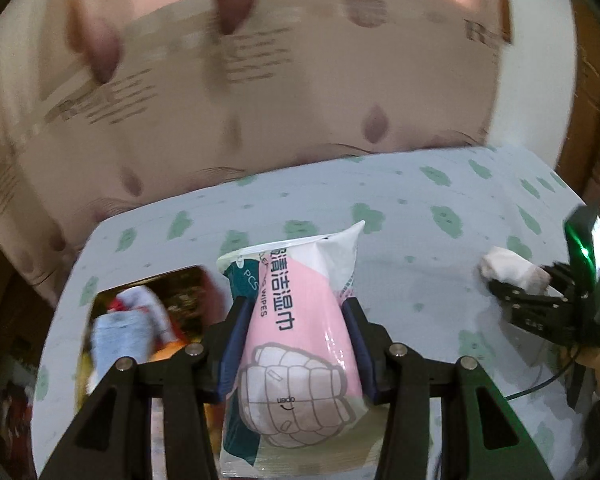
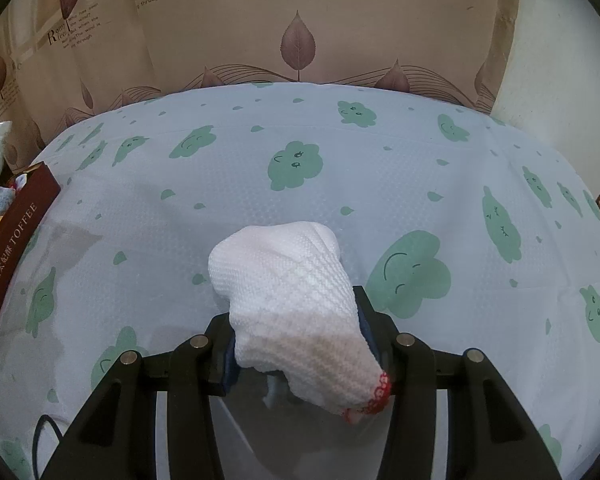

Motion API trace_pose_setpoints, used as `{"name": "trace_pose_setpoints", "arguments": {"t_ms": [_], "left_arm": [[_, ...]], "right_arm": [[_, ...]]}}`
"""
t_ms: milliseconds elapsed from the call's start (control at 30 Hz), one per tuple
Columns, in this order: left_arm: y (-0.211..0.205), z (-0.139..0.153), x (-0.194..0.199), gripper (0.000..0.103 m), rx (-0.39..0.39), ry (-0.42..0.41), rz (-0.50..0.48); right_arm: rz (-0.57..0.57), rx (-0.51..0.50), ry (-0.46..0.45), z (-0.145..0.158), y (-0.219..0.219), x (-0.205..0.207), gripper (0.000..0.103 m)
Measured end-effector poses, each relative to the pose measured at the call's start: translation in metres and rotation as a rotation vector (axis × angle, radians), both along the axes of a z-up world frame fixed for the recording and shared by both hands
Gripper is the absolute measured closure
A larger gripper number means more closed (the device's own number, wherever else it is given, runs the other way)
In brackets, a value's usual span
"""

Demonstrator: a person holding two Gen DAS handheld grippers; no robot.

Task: Organize soft objects
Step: 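Carry the pink wipes pack into the gold tin and open the left tool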

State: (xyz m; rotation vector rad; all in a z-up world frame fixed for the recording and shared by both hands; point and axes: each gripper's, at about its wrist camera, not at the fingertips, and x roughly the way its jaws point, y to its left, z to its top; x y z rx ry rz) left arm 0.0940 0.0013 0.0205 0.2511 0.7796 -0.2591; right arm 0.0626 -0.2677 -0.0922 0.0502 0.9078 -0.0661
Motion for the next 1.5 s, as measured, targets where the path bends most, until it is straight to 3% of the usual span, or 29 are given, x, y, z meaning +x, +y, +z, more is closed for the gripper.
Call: {"name": "trace_pose_setpoints", "arguments": {"t_ms": [300,633,933,1233,1500], "left_arm": [[0.080,0.017,0.013,0.055,0.028,-0.038,0.158],[0.143,-0.012,0.017,0.055,0.015,0.018,0.273],[0.154,-0.042,0.020,0.055,0.006,0.056,0.285],[0.151,-0.051,0.020,0.052,0.070,0.046,0.287],[0.148,-0.042,0.012,0.038,0.133,0.026,0.281]], "right_arm": [[0.000,-0.001,0.000,0.000,0.000,0.000,0.056],[0.000,-0.007,0.001,0.000,-0.001,0.001,0.056],[0.000,-0.009,0.001,0.000,0.000,0.002,0.056],[0.001,-0.016,0.002,0.000,0.000,0.001,0.056],[0.001,-0.017,0.002,0.000,0.001,0.001,0.056]]}}
